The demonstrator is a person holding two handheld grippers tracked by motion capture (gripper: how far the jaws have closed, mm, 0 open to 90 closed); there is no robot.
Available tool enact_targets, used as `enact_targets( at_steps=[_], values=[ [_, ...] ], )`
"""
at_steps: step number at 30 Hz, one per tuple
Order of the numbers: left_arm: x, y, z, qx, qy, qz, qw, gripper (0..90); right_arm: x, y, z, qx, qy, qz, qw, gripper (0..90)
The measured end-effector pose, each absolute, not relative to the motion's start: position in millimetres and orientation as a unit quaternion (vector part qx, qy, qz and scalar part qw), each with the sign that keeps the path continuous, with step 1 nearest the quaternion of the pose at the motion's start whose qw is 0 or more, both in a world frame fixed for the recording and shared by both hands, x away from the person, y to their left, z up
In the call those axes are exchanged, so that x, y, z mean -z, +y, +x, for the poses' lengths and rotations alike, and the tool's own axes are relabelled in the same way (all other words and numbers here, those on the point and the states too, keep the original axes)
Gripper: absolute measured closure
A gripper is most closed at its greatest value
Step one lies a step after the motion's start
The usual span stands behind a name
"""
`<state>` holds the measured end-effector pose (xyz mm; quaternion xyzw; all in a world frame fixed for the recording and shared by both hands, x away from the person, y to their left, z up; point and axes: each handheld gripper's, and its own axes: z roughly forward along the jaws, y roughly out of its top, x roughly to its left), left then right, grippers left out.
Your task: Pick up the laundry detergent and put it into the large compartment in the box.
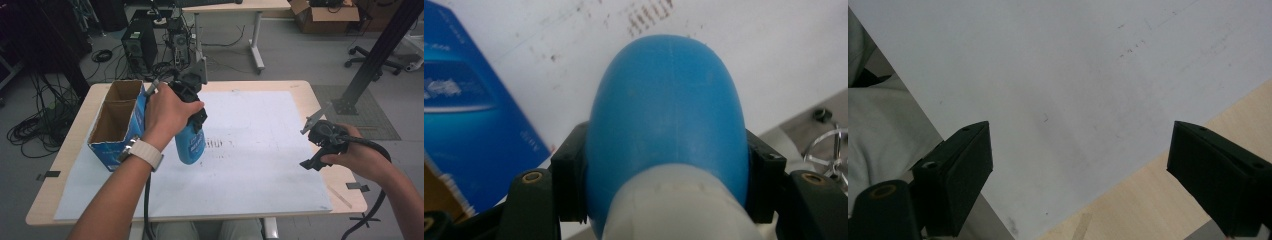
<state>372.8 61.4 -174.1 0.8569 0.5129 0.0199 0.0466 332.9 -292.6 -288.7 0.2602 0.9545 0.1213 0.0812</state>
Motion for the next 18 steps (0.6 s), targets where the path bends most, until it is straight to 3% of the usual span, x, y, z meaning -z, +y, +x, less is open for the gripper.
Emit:
enact_targets(
  at_steps=[10, 18],
  values=[
    [110, 108, 384, -0.029, 0.561, 0.825, 0.057, 37.4, 297, -296, 339, -0.124, 0.954, 0.265, 0.072, 11.0],
    [87, 145, 387, -0.047, 0.6, 0.797, 0.045, 37.5, 295, -299, 344, -0.125, 0.952, 0.271, 0.073, 11.0]
  ],
)
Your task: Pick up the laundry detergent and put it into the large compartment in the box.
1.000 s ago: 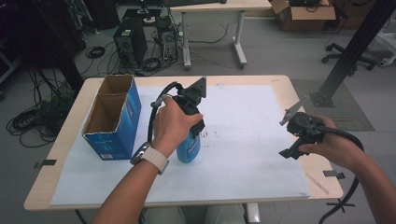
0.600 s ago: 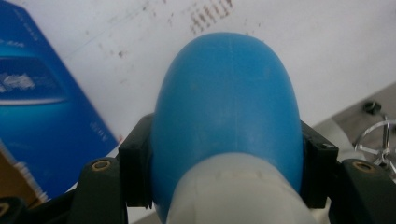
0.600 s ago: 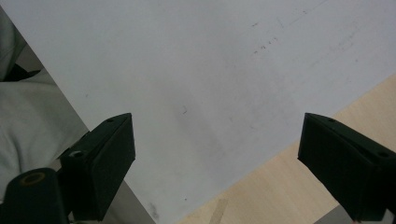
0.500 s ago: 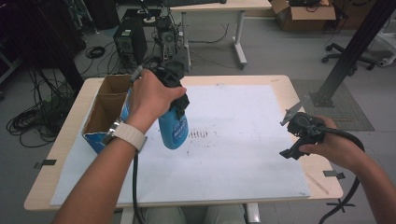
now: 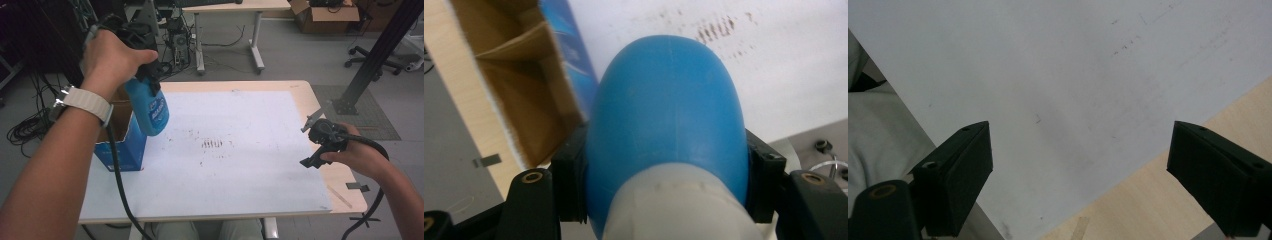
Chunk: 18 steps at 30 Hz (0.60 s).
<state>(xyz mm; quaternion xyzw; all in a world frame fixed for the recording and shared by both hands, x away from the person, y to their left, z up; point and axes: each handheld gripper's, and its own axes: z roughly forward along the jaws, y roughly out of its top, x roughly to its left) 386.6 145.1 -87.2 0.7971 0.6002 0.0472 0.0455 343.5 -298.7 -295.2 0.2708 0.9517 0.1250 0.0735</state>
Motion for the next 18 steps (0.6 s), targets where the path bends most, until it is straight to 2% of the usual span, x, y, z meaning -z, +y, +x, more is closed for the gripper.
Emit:
enact_targets(
  at_steps=[9, 16, 18],
  values=[
    [69, 180, 393, -0.057, 0.634, 0.769, 0.047, 37.4, 297, -300, 346, -0.118, 0.952, 0.274, 0.072, 11.0],
    [64, 202, 400, -0.111, 0.663, 0.739, 0.043, 37.5, 298, -300, 349, -0.118, 0.951, 0.277, 0.071, 11.0],
    [67, 207, 402, -0.108, 0.669, 0.734, 0.043, 37.5, 299, -299, 350, -0.116, 0.951, 0.276, 0.071, 11.0]
  ],
)
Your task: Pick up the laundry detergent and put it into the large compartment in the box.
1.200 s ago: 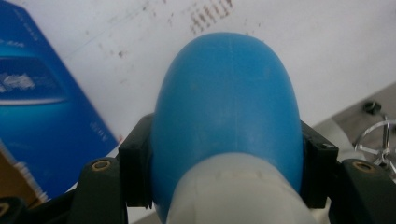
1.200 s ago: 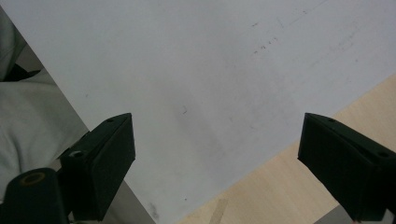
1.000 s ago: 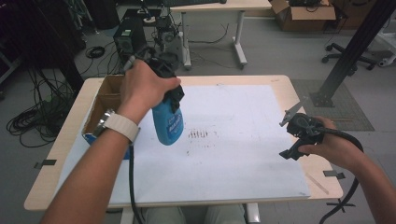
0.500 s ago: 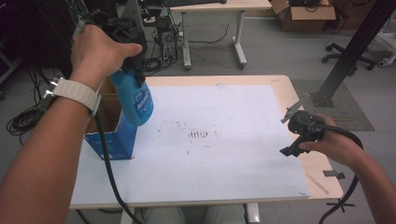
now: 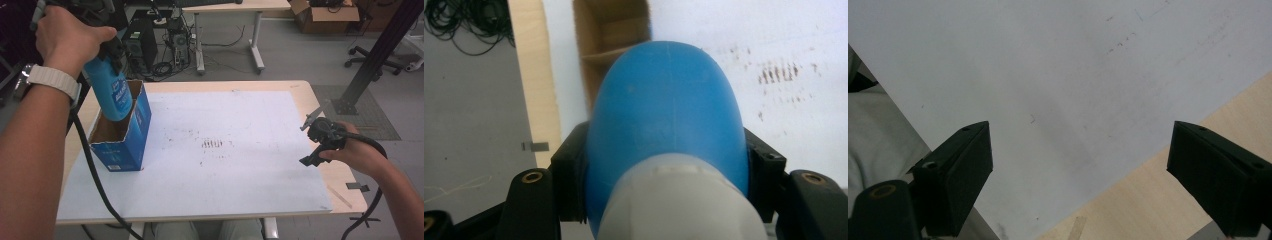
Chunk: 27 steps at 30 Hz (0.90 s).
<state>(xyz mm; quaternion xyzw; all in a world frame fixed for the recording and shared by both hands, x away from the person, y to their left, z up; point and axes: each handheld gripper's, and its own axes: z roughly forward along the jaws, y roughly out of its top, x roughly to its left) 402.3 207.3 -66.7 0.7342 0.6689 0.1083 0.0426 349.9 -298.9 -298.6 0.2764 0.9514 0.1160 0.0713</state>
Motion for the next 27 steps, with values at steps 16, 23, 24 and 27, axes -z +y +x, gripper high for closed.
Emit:
enact_targets(
  at_steps=[16, 23, 24, 27],
  values=[
    [113, 232, 417, -0.104, 0.682, 0.723, 0.039, 37.5, 298, -300, 351, -0.115, 0.949, 0.283, 0.078, 11.0],
    [149, 243, 422, -0.096, 0.684, 0.723, 0.028, 37.5, 301, -300, 348, -0.111, 0.95, 0.282, 0.079, 11.0],
    [154, 244, 422, -0.095, 0.684, 0.723, 0.027, 37.5, 301, -301, 348, -0.111, 0.949, 0.284, 0.079, 11.0],
    [166, 246, 423, -0.095, 0.681, 0.726, 0.025, 37.5, 302, -303, 348, -0.11, 0.948, 0.286, 0.079, 11.0]
  ],
)
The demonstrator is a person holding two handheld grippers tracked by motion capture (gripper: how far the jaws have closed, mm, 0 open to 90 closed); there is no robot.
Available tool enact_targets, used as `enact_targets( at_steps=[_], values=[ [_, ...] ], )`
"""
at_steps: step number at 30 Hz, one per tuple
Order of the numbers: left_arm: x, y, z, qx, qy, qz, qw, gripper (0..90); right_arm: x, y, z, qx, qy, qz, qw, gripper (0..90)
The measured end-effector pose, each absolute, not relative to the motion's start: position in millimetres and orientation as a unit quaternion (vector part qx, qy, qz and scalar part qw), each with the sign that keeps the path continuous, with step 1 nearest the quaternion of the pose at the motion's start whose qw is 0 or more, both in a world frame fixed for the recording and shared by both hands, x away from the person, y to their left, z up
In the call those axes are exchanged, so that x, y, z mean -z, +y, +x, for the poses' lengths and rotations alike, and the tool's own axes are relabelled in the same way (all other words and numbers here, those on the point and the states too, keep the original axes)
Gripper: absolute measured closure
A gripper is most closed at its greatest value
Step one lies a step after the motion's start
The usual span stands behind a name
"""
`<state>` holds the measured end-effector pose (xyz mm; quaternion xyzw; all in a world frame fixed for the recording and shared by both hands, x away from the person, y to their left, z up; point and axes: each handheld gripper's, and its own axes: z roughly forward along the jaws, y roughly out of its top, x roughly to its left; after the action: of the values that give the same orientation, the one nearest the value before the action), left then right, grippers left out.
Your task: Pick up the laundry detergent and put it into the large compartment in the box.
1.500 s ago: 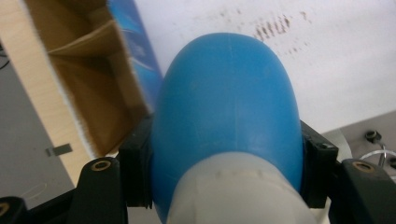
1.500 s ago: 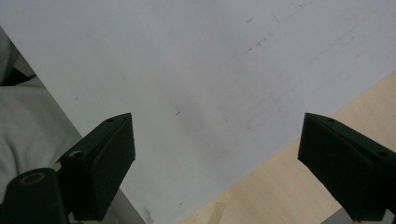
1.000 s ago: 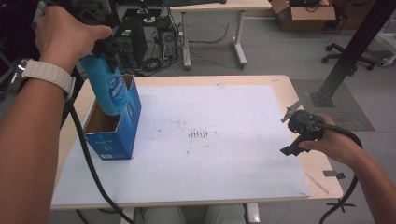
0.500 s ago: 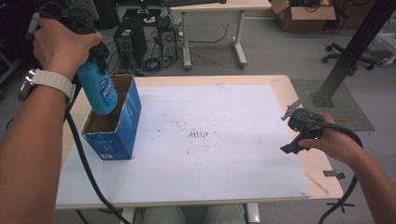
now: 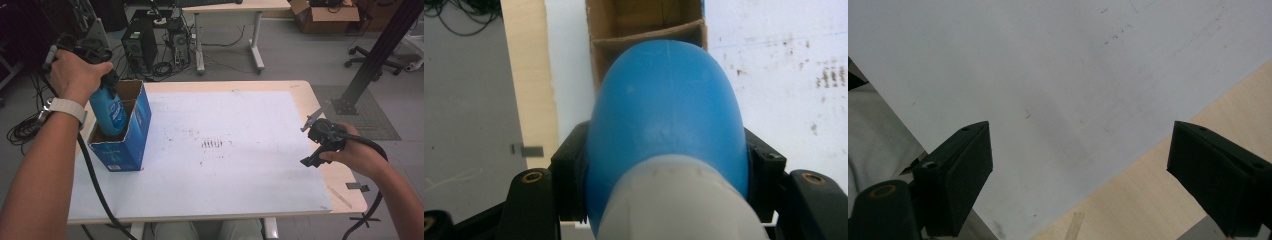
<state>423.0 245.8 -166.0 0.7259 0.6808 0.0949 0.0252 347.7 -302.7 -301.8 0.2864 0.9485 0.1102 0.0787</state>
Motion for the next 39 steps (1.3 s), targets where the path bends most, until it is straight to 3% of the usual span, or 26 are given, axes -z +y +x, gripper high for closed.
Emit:
enact_targets(
  at_steps=[25, 39],
  values=[
    [274, 252, 424, -0.085, 0.681, 0.726, 0.031, 37.4, 311, -305, 348, -0.109, 0.948, 0.292, 0.07, 11.0],
    [282, 252, 424, -0.087, 0.679, 0.728, 0.038, 37.2, 311, -303, 348, -0.108, 0.948, 0.292, 0.069, 11.0]
  ],
)
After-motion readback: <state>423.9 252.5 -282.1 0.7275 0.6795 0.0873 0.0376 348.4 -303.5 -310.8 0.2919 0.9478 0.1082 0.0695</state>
